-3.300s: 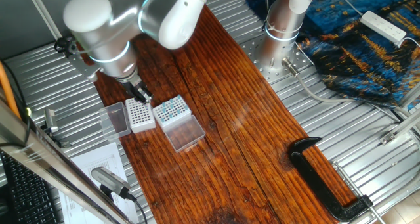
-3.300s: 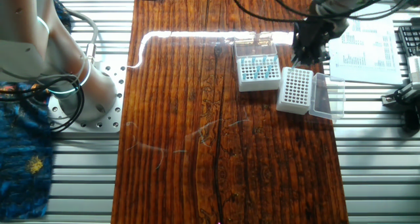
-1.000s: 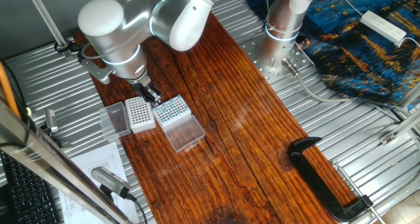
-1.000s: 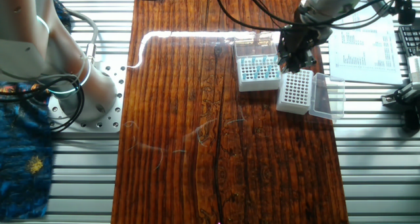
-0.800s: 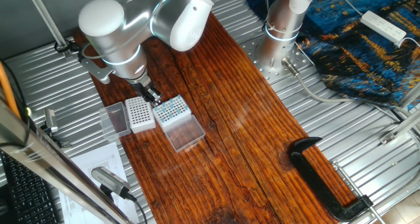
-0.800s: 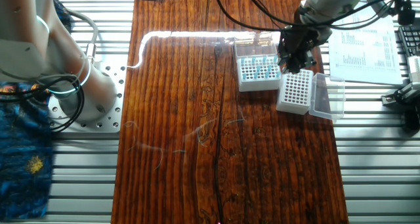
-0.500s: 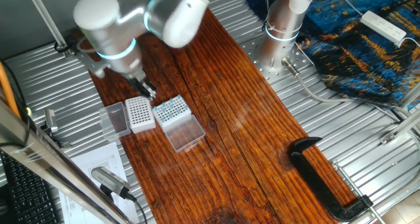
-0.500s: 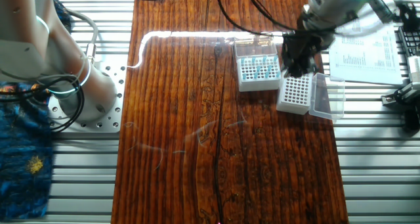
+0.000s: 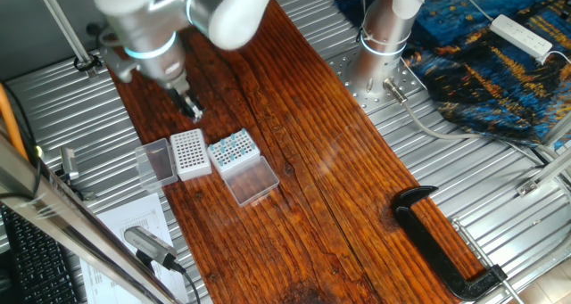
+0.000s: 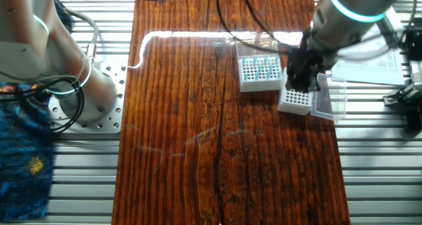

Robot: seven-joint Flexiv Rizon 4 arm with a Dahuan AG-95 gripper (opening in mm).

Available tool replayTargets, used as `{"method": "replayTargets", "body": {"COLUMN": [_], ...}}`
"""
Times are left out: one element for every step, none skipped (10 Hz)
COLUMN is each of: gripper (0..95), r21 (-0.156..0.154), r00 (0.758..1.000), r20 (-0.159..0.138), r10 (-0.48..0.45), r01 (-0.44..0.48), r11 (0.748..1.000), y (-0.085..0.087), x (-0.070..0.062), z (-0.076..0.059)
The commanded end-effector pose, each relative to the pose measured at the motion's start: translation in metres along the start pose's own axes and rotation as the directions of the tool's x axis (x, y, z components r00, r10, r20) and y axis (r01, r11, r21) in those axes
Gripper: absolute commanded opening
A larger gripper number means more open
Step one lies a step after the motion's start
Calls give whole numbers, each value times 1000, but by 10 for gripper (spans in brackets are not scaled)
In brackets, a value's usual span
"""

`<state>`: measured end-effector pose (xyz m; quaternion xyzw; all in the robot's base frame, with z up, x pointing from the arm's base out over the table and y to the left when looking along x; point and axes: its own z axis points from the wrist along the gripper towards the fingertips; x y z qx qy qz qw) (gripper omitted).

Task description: Transfer all medium pipette tips from one holder to another

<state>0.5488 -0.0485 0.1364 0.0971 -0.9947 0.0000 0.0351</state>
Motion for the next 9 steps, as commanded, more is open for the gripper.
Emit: {"method": "replayTargets", "body": {"gripper": [0, 0, 0, 0, 0, 0, 0, 0, 0], "r21": [15, 17, 15, 16, 15, 14, 12, 13, 12], "r00": [1000, 1000, 1000, 1000, 999, 997, 996, 997, 997], "r20": [11, 10, 6, -7, -10, -10, -21, -27, -28], "r10": [-17, -14, -5, -2, 49, 77, 92, 77, 71], "r01": [17, 13, 5, 2, -49, -77, -91, -77, -71], "r11": [1000, 1000, 1000, 1000, 999, 997, 996, 997, 997], "y": [-10, -11, -11, -12, -12, -12, -12, -12, -12], "x": [13, 14, 14, 15, 15, 15, 15, 15, 15], "z": [-9, -10, -10, -10, -10, -10, -10, -10, -10]}}
